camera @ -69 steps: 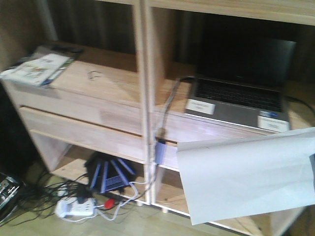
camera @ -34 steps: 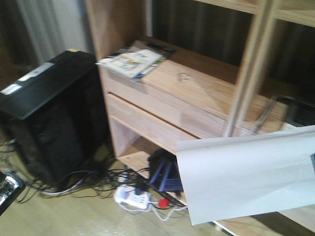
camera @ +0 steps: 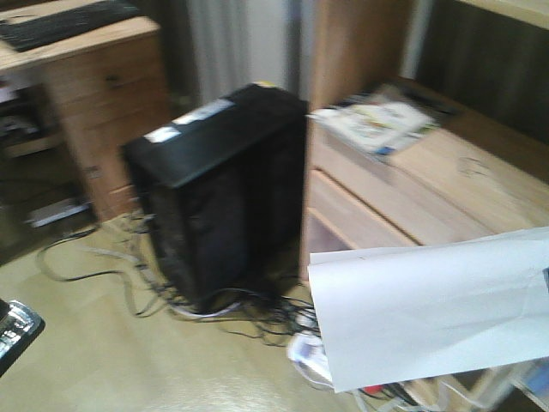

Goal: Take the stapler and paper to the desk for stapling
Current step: 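Turn the base toward the wooden desk holding both objects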

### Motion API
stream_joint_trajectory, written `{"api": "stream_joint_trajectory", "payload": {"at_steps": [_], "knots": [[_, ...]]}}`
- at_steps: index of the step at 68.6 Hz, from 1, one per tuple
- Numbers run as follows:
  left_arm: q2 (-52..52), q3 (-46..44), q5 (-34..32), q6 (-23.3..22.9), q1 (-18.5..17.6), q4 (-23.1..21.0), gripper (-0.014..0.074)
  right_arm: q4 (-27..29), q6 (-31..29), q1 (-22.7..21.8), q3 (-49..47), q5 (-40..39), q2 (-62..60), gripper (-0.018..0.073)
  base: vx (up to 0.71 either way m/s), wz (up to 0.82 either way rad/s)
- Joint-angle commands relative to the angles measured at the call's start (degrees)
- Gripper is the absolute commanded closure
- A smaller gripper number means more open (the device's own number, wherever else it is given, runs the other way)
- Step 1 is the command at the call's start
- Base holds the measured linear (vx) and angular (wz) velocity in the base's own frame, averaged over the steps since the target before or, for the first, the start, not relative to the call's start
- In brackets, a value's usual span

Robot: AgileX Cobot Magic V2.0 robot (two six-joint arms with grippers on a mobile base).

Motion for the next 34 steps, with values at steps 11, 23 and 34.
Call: {"api": "stream_joint_trajectory", "payload": {"at_steps": [11, 23, 34], "knots": [[0.48, -1.68, -6.41, -0.11, -0.14, -0.71, 0.0603, 0.79, -0.82, -0.05, 1.40, -5.16, 0.32, 0.0564, 0.09, 0.79], [0.48, -1.68, -6.41, -0.11, -0.14, -0.71, 0.0603, 0.79, -0.82, -0.05, 1.40, -5.16, 0.32, 0.0564, 0.10, 0.84], [0.48, -1.68, -6.41, -0.11, -0.14, -0.71, 0.0603, 0.91, -0.82, -0.05, 1.40, -5.16, 0.32, 0.0564, 0.09, 0.77]]}}
